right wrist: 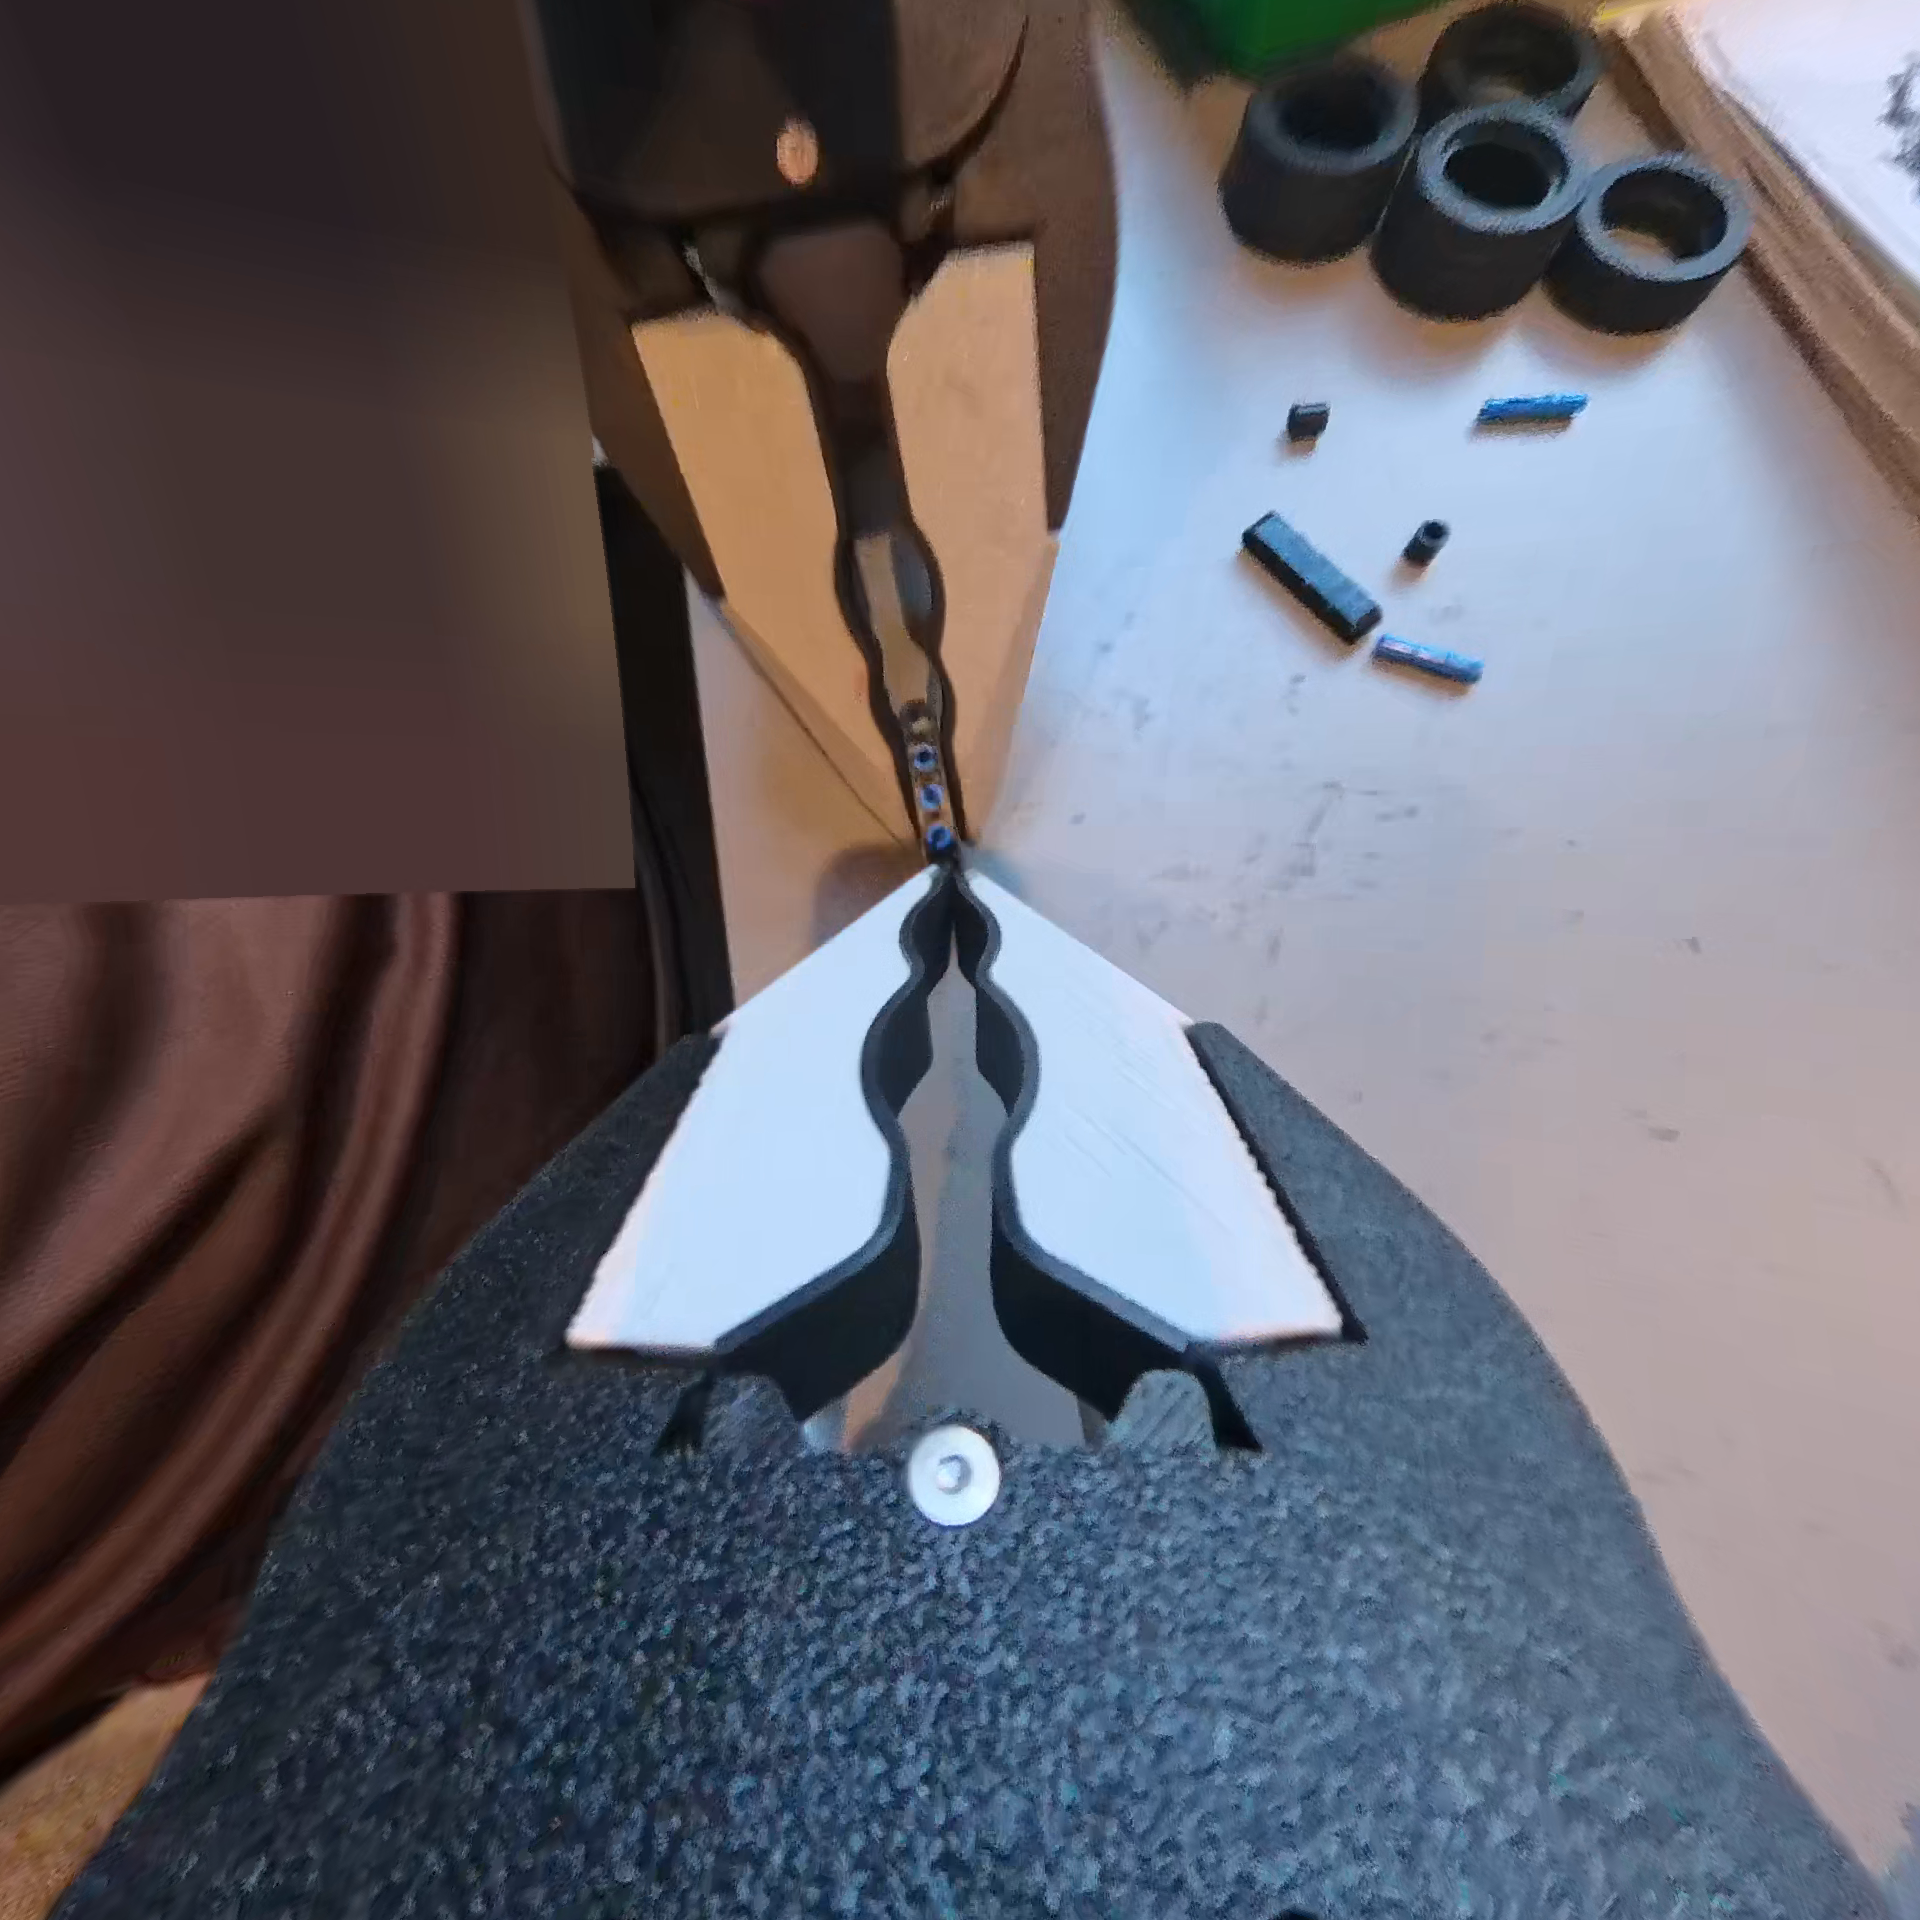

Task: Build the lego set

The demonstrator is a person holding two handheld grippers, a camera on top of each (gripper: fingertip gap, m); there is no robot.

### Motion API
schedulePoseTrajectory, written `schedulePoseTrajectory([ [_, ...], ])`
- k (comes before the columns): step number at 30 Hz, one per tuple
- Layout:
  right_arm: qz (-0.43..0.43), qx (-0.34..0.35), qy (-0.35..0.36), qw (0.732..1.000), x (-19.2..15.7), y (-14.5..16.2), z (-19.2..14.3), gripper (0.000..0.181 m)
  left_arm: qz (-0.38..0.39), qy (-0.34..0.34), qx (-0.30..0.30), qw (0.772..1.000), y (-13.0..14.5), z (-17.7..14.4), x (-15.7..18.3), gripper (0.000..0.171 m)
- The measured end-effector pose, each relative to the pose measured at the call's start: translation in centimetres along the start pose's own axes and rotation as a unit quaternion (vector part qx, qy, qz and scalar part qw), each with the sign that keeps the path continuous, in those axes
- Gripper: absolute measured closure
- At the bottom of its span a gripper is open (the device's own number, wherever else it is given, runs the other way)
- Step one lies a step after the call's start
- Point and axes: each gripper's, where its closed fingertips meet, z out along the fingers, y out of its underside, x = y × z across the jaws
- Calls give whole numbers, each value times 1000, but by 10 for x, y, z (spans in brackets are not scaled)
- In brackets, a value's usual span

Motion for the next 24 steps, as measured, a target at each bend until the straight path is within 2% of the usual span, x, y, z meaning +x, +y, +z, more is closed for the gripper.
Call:
schedulePoseTrajectory([
  [8,-56,-57,22,997,0,6,7,181,-4,-1,2,1000,0,-1,-1,166],
  [12,-48,-63,17,997,2,5,8,181,-9,2,1,1000,0,-2,-2,166],
  [16,0,-38,0,999,4,4,8,181,-14,1,3,1000,0,-2,-3,167],
  [18,45,13,9,999,16,-3,2,181,-58,-15,15,998,-3,-4,-15,167],
  [20,107,94,-8,990,24,-17,-10,179,-145,23,41,988,-5,-11,-22,167],
  [22,159,150,-26,976,30,-23,-17,166,-247,65,96,962,-12,-22,-31,167],
  [24,181,160,-32,970,31,-21,-13,159,-303,95,154,936,-21,-34,-36,167],
])
